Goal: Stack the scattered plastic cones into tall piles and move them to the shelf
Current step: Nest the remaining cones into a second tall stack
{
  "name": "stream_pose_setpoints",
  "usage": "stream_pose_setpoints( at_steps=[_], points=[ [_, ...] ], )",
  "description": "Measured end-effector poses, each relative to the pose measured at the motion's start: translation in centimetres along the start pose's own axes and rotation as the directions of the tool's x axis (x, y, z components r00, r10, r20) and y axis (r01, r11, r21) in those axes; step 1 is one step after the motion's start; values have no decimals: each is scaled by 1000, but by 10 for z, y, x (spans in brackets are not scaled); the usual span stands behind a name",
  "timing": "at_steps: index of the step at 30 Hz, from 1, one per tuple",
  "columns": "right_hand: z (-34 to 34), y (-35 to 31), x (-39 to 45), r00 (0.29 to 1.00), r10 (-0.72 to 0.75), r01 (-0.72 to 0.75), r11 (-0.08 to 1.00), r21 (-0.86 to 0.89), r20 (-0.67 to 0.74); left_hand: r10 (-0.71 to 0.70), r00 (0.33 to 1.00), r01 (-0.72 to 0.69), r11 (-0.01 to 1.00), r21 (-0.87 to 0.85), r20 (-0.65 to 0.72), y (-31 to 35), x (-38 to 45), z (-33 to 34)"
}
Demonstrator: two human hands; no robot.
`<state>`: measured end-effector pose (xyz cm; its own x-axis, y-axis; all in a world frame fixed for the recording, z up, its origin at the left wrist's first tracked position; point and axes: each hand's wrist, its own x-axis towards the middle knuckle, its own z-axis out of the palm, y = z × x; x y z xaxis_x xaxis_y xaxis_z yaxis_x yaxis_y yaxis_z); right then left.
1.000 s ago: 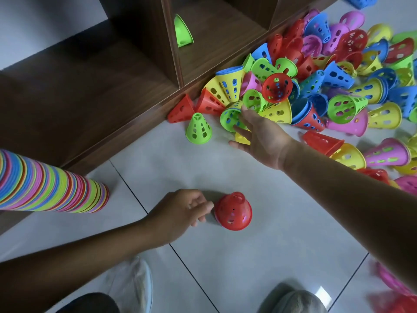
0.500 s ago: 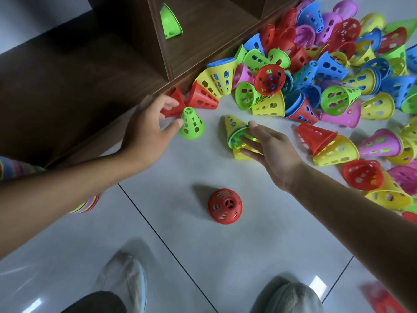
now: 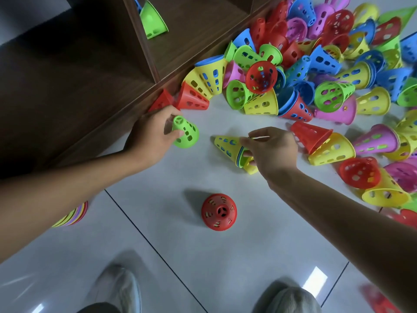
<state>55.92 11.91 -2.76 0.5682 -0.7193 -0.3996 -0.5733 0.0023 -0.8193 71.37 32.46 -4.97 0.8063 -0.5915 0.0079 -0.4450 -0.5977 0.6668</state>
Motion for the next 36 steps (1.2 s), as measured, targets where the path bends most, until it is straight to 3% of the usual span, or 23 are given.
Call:
stream_pose_setpoints(
  at_steps=[3, 10, 17, 28, 36],
  points=[
    [-3, -2, -3, 999, 38, -39, 998, 57, 8, -48, 999, 47, 990, -136, -4, 4, -9, -3],
    [-36, 0, -20, 980, 156, -194, 882, 429, 123, -72, 997, 71, 883, -464, 16, 55, -50, -14],
    [-71, 17, -49, 949, 200, -308, 758, 576, 244, 60, 995, -23, 908, -417, 77, 92, -86, -15],
    [-82, 41, -103, 929, 187, -364, 607, 706, 318, 186, 952, -130, 964, -230, 243, 86, -122, 6],
    [-91, 54, -134, 936, 152, -339, 628, 701, 316, 181, 940, -130, 974, -188, 288, 69, -132, 32]
  ],
)
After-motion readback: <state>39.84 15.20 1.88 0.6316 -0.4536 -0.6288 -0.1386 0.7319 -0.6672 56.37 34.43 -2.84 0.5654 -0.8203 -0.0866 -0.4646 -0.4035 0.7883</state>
